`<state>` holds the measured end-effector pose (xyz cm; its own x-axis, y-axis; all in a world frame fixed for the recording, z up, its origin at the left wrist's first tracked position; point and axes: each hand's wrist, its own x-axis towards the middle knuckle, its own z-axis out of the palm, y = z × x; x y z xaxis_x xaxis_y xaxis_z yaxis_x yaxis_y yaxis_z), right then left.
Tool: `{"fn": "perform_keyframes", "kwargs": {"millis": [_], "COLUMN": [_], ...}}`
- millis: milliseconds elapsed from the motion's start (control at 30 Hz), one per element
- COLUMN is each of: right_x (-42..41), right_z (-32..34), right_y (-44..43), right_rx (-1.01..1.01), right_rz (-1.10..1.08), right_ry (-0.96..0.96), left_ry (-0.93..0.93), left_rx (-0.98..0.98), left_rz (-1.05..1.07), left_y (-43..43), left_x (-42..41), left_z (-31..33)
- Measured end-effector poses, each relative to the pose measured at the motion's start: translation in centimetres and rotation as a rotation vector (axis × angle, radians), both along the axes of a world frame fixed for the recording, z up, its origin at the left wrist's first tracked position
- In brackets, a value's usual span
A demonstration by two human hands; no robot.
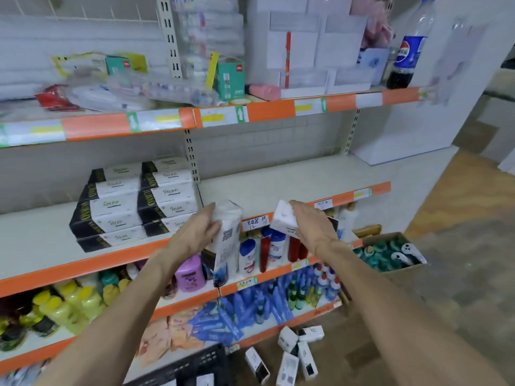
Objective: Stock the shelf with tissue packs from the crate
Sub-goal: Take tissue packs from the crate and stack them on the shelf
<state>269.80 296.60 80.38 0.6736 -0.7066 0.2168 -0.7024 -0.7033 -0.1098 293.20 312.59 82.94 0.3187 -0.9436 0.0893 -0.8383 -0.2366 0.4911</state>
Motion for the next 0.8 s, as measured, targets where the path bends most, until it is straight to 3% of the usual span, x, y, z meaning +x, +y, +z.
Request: {"fn": "perform_keyframes", "kwargs": {"millis": [267,467,800], "right_x": [0.5,3.6,8.6], "right_z": [1.1,0.4,-1.6], "right_y": [-5.2,-10.7,-19.4], "right_rx": [0.010,-0.016,-0.008], "right_rz": [0.041,0.093,0.134], "right_ry": [-0.030,-0.011,0.076], "left_ry": [-0.100,-0.224,-0.217], "left_rx": [-0.013,0.055,0.059], "left_rz": [0.022,-0.004,-0.023], "left_y": [-5.9,-12.5,-18.9], "left_x": [-1.1,1.2,7.1], "left_z": [3.6,2.3,-0.3]}}
